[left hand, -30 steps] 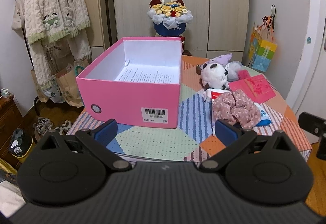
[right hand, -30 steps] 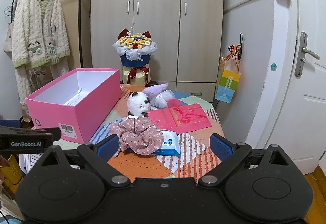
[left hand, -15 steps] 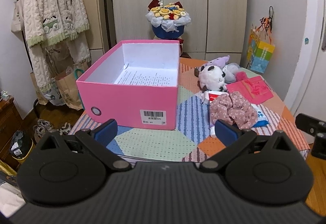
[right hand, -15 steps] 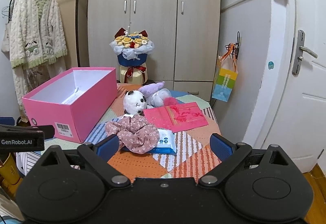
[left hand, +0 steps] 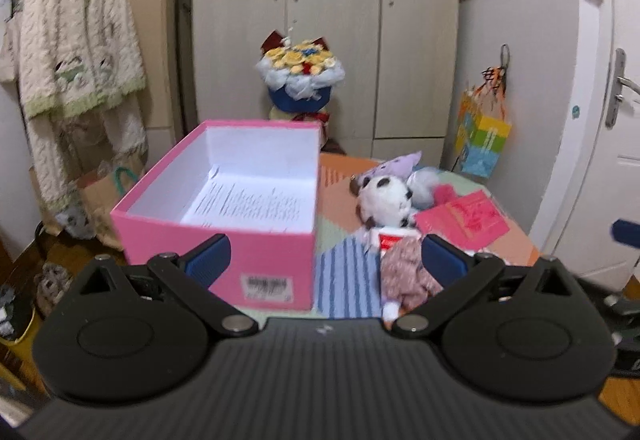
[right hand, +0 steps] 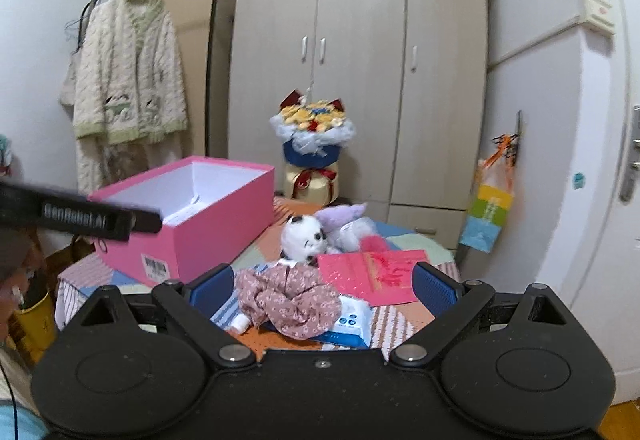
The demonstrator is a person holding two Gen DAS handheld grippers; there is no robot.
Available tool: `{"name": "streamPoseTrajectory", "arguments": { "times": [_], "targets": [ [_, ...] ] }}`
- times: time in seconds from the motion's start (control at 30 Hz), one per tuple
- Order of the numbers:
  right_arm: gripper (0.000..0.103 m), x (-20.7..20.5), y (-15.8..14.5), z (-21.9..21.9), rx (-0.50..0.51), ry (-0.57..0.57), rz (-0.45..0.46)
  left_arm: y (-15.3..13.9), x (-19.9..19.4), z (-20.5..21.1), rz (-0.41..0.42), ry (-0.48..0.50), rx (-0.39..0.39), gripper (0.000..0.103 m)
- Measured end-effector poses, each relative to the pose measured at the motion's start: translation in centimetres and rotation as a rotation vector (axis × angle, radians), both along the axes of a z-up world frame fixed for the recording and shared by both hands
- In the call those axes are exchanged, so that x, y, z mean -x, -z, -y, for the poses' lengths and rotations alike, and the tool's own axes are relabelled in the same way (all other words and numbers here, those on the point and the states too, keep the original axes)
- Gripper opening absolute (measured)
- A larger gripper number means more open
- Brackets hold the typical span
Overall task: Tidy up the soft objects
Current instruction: 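Close the left gripper on the pink floral scrunchie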
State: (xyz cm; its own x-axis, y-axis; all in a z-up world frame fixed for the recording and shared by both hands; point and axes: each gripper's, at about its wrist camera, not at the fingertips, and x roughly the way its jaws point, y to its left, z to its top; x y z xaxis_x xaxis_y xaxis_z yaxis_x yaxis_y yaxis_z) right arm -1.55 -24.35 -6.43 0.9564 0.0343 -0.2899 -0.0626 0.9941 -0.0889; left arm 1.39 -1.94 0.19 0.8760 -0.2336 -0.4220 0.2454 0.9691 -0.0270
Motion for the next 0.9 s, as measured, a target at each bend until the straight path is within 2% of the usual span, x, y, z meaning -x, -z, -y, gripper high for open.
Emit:
{"name": "streamPoseTrajectory", "arguments": {
  "times": [0.27, 0.37, 0.5, 0.63, 0.77, 0.9],
  "targets": [
    [0.097, -6.0, 3.9, 1.4, -0.041, -0.088, -0.129, 2.7, -4.3, 5.2, -0.046, 0.154, -0.077, 0.099],
    [0.096, -7.8, 5.2, 1.4, -0.041, -0.12, -0.158, 4.2, -6.1, 6.8, -0.096, 0.215, -0.08, 0.088],
    [0.096, -9.8, 6.8, 0.6, 0.013, -0.143, -0.153, 5.8, -8.4, 8.1, -0.165, 0.262, -0.057, 0.079],
    [0.096, -11.7, 7.5, 0.8, -0.006, -0.171, -0.15, 7.1, -10.5, 8.6, -0.238, 0.301, -0.014, 0.076],
    [0.096, -13.5, 7.9, 0.8, -0.013, -0.215, -0.143, 7.9, -11.4, 8.5, -0.259, 0.313, 0.009, 0.074],
    [0.096, -15.3, 8.7, 0.2, 0.0, -0.224, -0.181, 8.4, -12.6, 8.7, -0.289, 0.333, 0.037, 0.069]
  ]
}}
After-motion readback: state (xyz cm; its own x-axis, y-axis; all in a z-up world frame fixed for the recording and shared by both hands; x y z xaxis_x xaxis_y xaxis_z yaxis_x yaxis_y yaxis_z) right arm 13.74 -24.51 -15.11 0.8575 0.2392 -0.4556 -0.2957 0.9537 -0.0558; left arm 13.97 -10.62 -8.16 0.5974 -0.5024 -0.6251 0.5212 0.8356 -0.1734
